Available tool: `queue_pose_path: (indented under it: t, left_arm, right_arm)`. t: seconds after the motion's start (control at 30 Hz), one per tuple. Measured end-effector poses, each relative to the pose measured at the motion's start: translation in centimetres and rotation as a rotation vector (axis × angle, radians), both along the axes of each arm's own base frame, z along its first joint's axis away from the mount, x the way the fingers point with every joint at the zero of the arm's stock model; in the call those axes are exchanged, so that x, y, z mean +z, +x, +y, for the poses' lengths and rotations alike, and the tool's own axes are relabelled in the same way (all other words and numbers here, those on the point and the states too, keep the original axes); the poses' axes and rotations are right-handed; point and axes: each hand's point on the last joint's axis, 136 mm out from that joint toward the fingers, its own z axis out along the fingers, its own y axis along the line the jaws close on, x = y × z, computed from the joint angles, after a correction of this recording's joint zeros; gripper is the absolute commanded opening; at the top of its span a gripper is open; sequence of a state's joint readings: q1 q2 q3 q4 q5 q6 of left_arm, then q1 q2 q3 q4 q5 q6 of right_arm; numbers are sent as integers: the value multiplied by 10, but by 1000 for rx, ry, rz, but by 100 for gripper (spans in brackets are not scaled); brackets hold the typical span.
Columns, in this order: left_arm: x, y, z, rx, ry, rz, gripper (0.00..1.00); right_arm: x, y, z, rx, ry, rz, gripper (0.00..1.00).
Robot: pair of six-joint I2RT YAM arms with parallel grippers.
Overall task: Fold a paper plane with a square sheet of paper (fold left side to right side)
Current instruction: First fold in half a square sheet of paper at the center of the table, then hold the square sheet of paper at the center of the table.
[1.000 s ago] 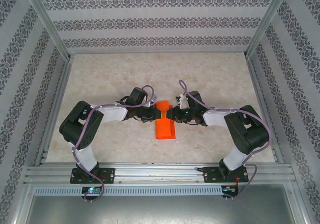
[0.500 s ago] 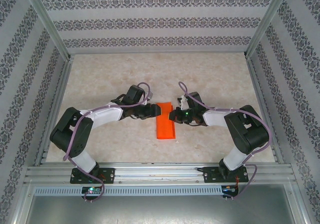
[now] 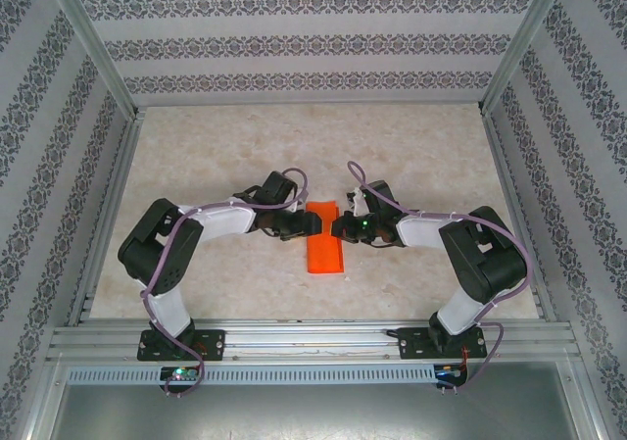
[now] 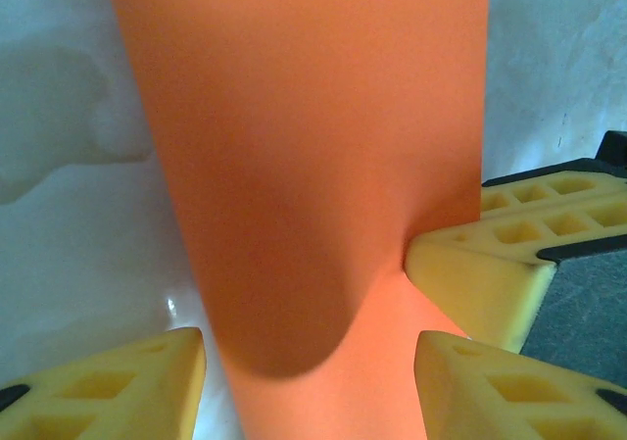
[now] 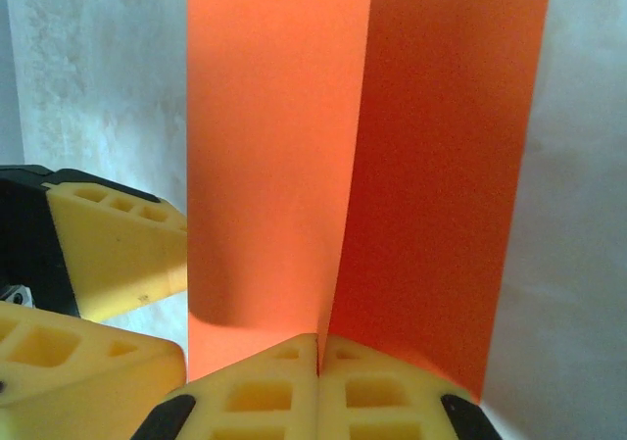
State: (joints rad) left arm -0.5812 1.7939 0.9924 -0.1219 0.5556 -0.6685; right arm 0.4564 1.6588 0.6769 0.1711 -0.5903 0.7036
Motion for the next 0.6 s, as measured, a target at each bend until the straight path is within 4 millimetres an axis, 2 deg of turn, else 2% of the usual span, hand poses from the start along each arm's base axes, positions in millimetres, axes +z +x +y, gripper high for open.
queue_pose_path:
  t: [0.23, 0.33, 0.4, 0.6]
  left_arm:
    - [-13, -3, -1, -2, 41, 30, 51]
    - [-14, -2, 0, 2, 58, 35, 49]
    - [-15, -2, 0, 3, 72, 39, 48]
    - [-17, -1, 0, 8, 123, 47, 46]
  right_arm:
    - [-2, 0, -2, -5, -14, 5, 1]
    - [-3, 0, -3, -10, -22, 7, 5]
    - [-4, 0, -4, -12, -26, 8, 9]
    - [-4, 1, -6, -20, -39, 4, 31]
